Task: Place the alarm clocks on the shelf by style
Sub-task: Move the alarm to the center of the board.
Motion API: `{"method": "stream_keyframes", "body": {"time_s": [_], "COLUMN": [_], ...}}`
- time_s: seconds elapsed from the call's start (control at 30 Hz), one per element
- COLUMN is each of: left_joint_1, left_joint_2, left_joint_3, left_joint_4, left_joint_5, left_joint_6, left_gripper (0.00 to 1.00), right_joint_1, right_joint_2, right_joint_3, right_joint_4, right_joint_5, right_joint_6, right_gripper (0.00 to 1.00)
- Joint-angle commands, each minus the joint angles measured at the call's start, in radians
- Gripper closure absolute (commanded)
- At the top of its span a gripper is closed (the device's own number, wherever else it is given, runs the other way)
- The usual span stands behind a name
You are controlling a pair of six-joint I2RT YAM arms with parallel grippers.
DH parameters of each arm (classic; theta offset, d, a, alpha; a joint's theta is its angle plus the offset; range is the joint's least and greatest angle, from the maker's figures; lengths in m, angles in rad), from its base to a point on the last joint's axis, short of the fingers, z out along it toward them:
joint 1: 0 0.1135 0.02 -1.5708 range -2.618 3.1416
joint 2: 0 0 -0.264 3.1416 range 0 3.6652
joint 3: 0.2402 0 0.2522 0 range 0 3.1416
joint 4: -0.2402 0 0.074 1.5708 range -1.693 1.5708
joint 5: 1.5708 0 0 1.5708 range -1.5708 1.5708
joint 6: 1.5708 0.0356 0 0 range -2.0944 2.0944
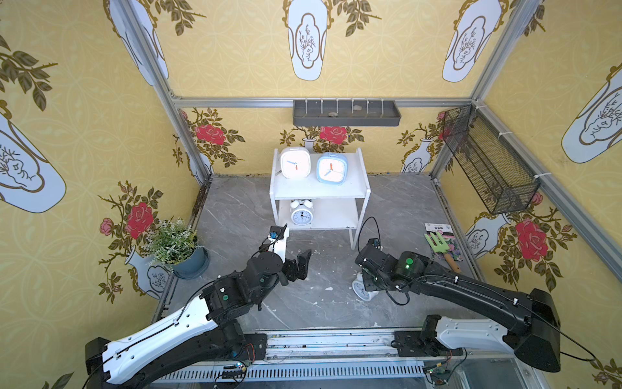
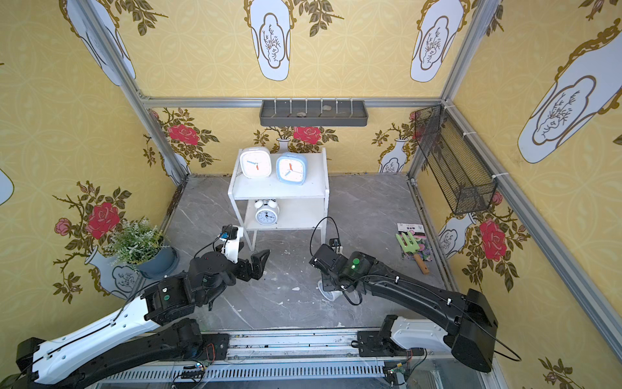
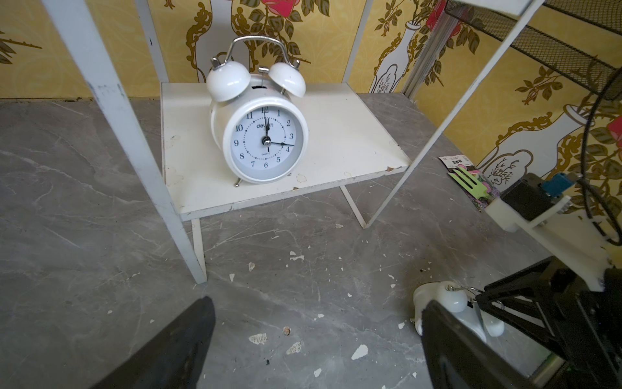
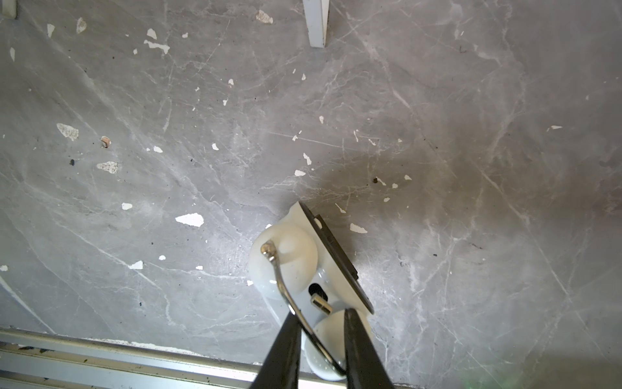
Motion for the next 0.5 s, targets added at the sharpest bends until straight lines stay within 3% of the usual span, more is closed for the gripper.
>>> {"method": "stream_keyframes", "body": {"time_s": [0.0, 0.33, 0.47], "left_joint_1": [0.000, 0.001, 0.000], "left_joint_2": [0.004, 0.014, 0.020], "left_joint_3": [-0.011, -0.021, -0.019], "left_joint_4": [0.031, 0.044, 0.047], "left_joint_5": [0.000, 0.000, -0.001], "left_joint_6": [0.002, -0.002, -0.004], "left_gripper": [0.01, 0.01, 0.01], "right_joint_1": [0.010, 0.054, 0.082], "right_joint_2": [0.001, 0.004, 0.019], "right_joint_3": [0.004, 0.014, 0.027], "right_joint_4": [0.037, 0.041, 0.040], "right_joint_5": [0.001, 0.025, 0.048], "right_joint_6": [0.000, 0.010, 0.013], "right_gripper": [0.75, 0.86, 0.97]}}
